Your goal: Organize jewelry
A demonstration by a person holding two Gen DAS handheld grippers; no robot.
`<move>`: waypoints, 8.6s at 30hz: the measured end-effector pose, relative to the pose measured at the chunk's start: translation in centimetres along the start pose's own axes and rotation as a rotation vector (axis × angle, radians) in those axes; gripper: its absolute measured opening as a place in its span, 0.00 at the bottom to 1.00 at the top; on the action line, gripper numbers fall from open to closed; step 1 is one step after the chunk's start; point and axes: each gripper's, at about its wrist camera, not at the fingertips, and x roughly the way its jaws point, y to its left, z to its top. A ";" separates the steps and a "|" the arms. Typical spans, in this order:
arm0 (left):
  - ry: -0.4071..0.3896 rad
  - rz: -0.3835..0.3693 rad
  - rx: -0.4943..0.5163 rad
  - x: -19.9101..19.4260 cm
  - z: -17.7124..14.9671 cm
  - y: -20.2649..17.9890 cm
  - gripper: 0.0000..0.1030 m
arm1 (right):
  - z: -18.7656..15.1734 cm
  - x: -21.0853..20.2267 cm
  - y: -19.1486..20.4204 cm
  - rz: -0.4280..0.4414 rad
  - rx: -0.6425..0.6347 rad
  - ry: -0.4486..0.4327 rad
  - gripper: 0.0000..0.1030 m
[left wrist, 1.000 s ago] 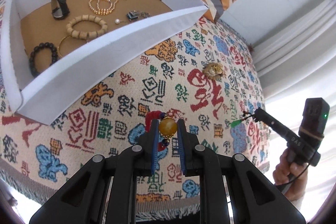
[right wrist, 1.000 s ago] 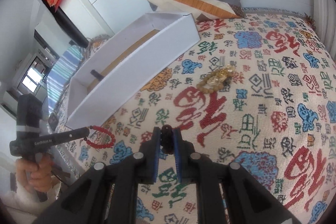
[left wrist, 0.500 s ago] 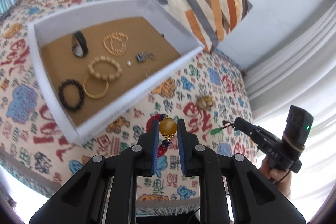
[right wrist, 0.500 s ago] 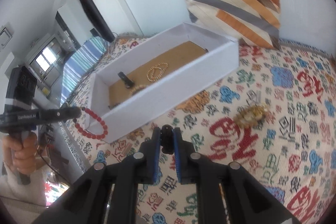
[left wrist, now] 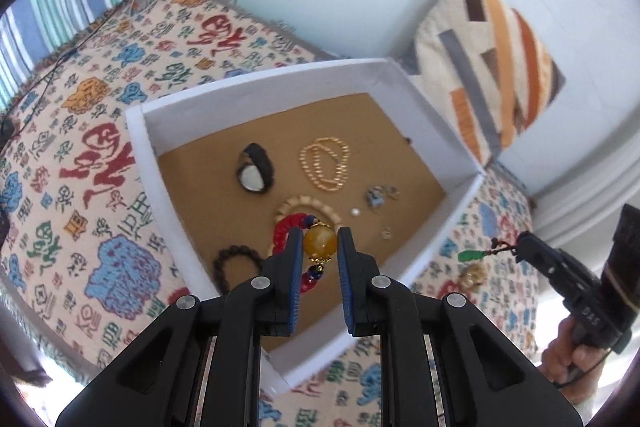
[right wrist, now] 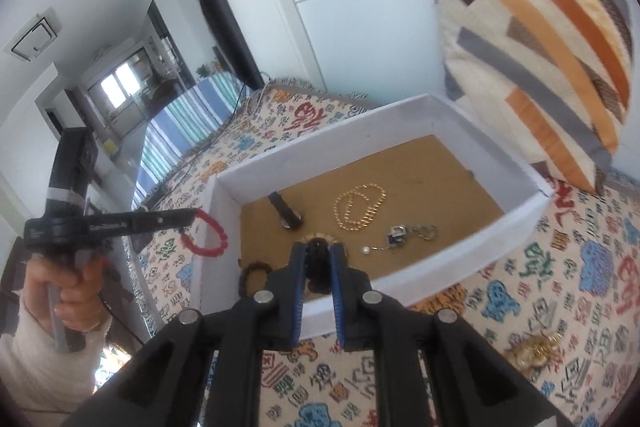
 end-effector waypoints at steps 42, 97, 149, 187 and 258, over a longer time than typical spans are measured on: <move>-0.089 0.210 0.192 1.1 -9.7 -2.2 0.92 | -9.2 -5.0 -8.0 -0.301 0.194 -0.036 0.55; 0.293 0.077 0.391 14.6 -20.7 -16.1 0.92 | -14.1 -1.6 -27.4 -0.299 0.596 0.001 0.10; 0.241 0.192 0.472 16.6 -22.2 -16.6 0.95 | -16.2 -1.0 -24.8 -0.420 0.420 0.009 0.42; 0.286 -0.007 0.617 13.7 -24.1 -22.2 0.62 | -25.7 -11.0 -16.9 -0.314 0.475 0.068 0.37; 0.148 -0.038 -0.023 11.9 4.8 -7.1 0.10 | 10.9 10.6 -11.6 -0.005 0.111 0.176 0.06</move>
